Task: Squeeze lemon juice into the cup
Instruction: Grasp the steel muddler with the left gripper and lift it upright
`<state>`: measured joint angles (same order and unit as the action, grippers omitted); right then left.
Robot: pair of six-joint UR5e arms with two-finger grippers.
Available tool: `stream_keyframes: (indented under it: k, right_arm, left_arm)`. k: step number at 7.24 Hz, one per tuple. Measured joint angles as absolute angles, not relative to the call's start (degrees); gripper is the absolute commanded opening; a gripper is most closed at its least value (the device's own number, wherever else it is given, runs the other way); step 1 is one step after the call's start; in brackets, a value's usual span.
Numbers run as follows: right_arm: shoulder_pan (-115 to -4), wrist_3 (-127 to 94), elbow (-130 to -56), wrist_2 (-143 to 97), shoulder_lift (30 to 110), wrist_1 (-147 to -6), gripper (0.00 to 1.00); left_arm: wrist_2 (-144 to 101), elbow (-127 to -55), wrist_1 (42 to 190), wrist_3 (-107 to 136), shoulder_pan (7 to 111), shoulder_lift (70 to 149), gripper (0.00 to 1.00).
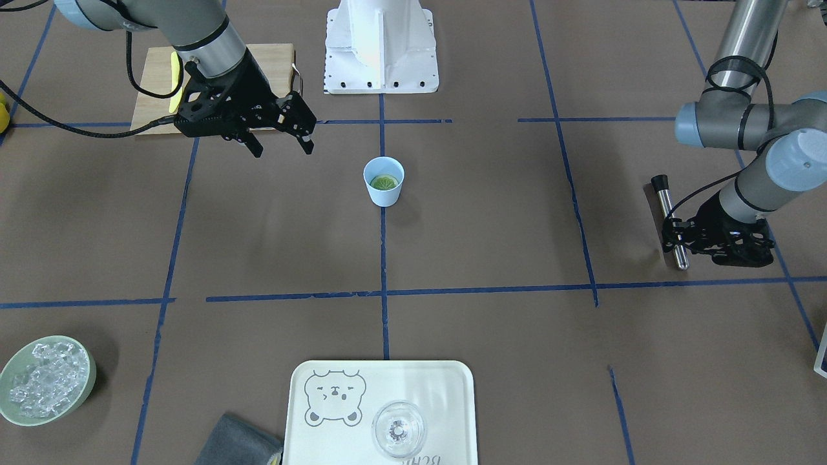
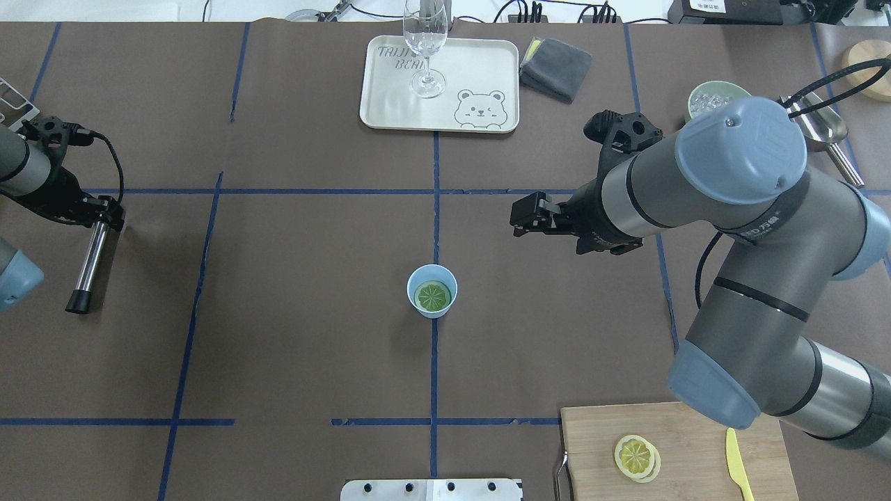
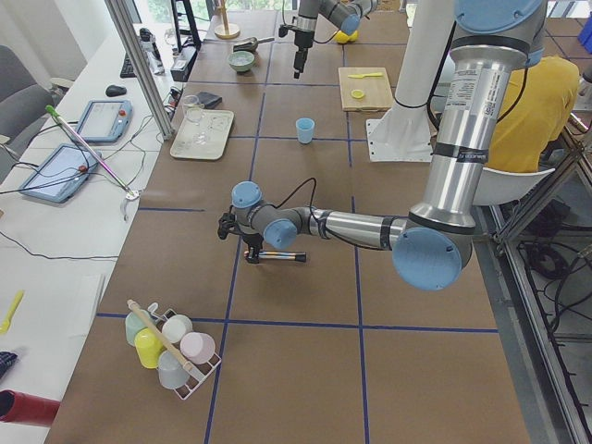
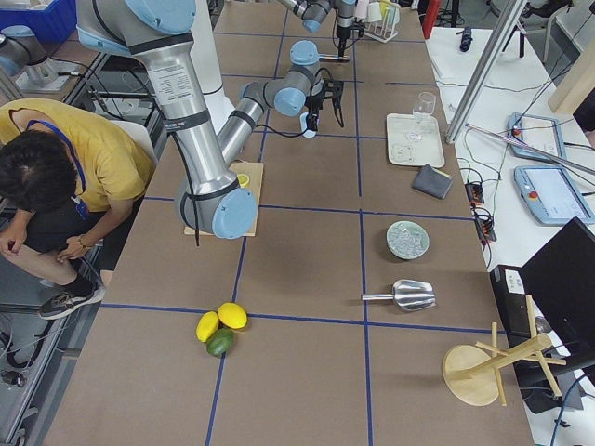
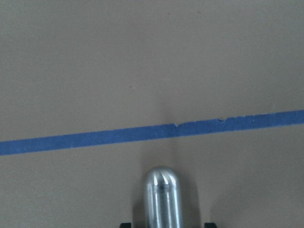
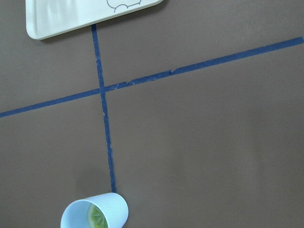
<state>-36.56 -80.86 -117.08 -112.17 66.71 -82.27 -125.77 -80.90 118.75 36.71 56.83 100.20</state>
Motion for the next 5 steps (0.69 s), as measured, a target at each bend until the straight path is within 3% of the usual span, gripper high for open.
stream_keyframes:
  k: [1, 5]
  right_arm:
    - [-36.53, -80.86, -117.08, -112.2, 66.71, -82.27, 1.0]
    - [-36.52, -81.25, -117.23, -112.24, 66.47, -82.27, 1.0]
  left_arm:
    - [-125.76, -80.89, 118.75, 36.73, 56.09, 100.26, 0.0]
    - [-125.7, -83.67, 118.48, 36.67, 55.58, 99.72, 0.0]
